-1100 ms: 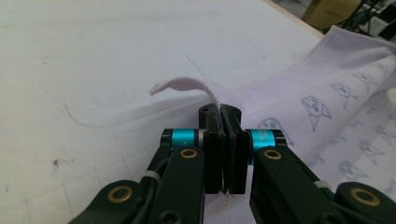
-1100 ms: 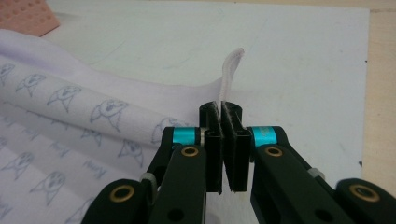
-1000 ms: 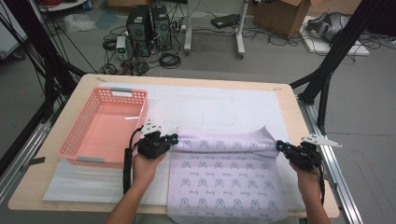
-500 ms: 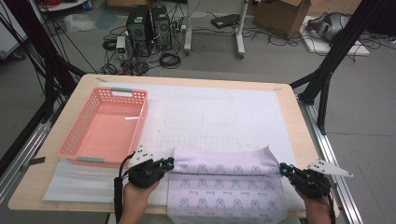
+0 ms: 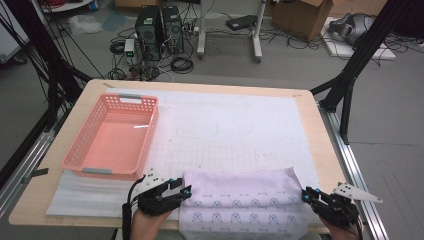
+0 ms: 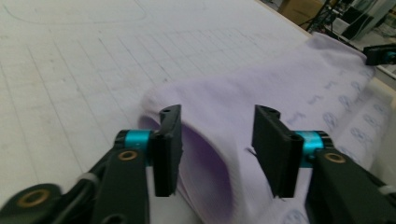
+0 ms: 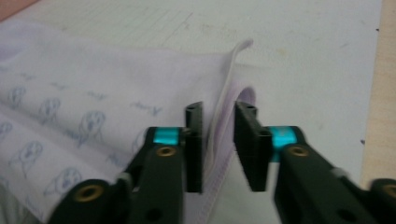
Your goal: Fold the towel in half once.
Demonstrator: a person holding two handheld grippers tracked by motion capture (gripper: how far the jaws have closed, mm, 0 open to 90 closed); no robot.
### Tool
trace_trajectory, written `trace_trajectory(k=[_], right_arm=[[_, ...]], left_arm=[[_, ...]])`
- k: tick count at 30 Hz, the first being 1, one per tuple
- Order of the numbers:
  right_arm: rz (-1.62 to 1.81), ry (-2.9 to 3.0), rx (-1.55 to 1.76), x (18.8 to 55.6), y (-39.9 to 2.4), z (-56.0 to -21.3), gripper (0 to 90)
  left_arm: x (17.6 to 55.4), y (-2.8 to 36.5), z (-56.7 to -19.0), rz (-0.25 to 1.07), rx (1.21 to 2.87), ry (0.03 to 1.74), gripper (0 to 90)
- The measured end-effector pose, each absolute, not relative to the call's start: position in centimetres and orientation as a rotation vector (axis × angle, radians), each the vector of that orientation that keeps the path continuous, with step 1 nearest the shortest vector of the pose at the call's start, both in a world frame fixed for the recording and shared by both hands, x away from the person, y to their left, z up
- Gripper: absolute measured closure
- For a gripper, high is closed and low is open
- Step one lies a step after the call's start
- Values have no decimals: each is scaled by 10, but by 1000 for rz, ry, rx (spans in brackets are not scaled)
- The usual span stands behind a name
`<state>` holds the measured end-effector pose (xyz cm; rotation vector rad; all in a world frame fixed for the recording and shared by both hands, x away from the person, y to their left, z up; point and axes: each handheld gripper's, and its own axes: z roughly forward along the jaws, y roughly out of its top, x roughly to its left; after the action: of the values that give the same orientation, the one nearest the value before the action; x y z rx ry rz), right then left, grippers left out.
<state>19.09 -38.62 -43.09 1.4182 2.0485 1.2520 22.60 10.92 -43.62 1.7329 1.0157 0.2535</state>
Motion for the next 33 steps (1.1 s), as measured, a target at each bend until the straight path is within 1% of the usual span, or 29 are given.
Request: trace_trajectory(k=[1, 3, 4, 6, 7, 8, 9, 10, 13, 17, 22, 28, 33], right_arm=[[1256, 2043, 1432, 196, -384, -428, 612], [1256, 2056, 1440, 205, -378, -425, 570], [1230, 2075, 1426, 212, -374, -423, 563], [1151, 2113, 1407, 225, -365, -422, 570], [1109, 2131, 1412, 232, -360, -423, 604], [1094, 2141, 1413, 236, -358, -424, 677], [1071, 2161, 1406, 239, -357, -425, 800], [1053, 2181, 1399, 241, -357, -426, 866], [1069, 2147, 1386, 234, -361, -425, 871], [1142, 2100, 1380, 220, -370, -419, 871], [1199, 2087, 1341, 196, -372, -412, 871], [1230, 2100, 1337, 167, -377, -410, 871], [1185, 2164, 1389, 154, -380, -424, 868]], left_arm=[[231, 109, -436, 252, 1737, 1025, 475], [244, 106, -437, 230, 1756, 1056, 470], [251, 103, -439, 208, 1768, 1070, 473], [260, 97, -443, 190, 1808, 1086, 511], [261, 95, -444, 177, 1816, 1089, 576], [262, 93, -445, 170, 1828, 1084, 667], [261, 90, -445, 200, 1850, 1073, 815], [259, 89, -444, 226, 1849, 1064, 854], [252, 94, -439, 260, 1808, 1036, 859], [241, 101, -431, 254, 1757, 1014, 846], [219, 108, -425, 253, 1735, 973, 845], [191, 113, -431, 198, 1759, 944, 846], [185, 114, -443, 150, 1794, 961, 837]])
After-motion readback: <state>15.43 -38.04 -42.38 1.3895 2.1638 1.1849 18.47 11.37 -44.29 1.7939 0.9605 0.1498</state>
